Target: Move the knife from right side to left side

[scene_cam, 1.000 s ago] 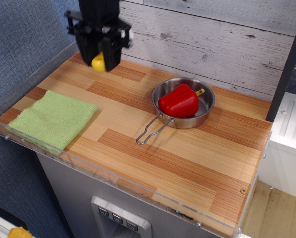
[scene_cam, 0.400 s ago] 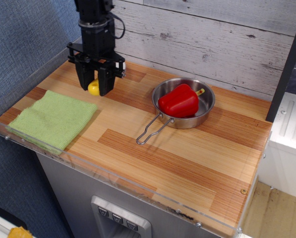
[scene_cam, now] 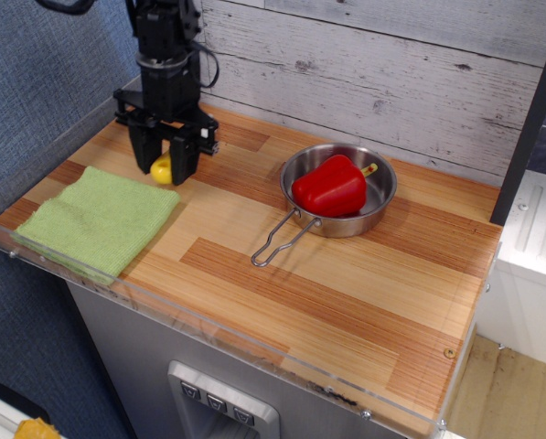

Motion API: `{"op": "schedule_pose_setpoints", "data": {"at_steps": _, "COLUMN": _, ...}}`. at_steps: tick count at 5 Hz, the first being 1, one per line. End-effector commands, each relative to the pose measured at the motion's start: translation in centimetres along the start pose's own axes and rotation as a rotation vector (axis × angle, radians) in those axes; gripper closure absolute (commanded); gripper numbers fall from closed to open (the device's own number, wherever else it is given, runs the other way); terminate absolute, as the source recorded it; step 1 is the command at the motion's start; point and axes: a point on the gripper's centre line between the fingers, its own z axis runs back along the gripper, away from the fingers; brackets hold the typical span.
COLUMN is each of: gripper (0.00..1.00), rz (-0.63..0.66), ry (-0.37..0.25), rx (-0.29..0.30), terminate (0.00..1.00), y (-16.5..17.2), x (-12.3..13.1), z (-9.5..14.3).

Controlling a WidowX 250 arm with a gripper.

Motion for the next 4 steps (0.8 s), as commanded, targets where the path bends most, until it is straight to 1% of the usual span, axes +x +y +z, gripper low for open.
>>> {"op": "schedule_pose_setpoints", "data": {"at_steps": 1, "gripper": 0.0, "rz": 0.029, "ry": -0.031, "rx": 0.008, "terminate": 0.0, "y": 1.3, "x": -0.8, "z": 1.0}}
{"op": "schedule_pose_setpoints", "data": {"at_steps": 2, "gripper": 0.0, "rz": 0.026, "ry": -0.061, "rx": 0.004, "terminate": 0.0, "y": 0.9, "x": -1.0, "z": 2.1}}
{"op": "schedule_pose_setpoints", "data": {"at_steps": 3, "gripper": 0.0, "rz": 0.018, "ry": -0.128, "rx": -0.024, "terminate": 0.0, "y": 0.2, "x": -1.4, "z": 4.5}}
{"op": "schedule_pose_setpoints", "data": {"at_steps": 4, "gripper": 0.0, "rz": 0.015, "ry": -0.26, "rx": -0.026, "terminate": 0.0, "y": -2.1, "x": -2.2, "z": 9.6}}
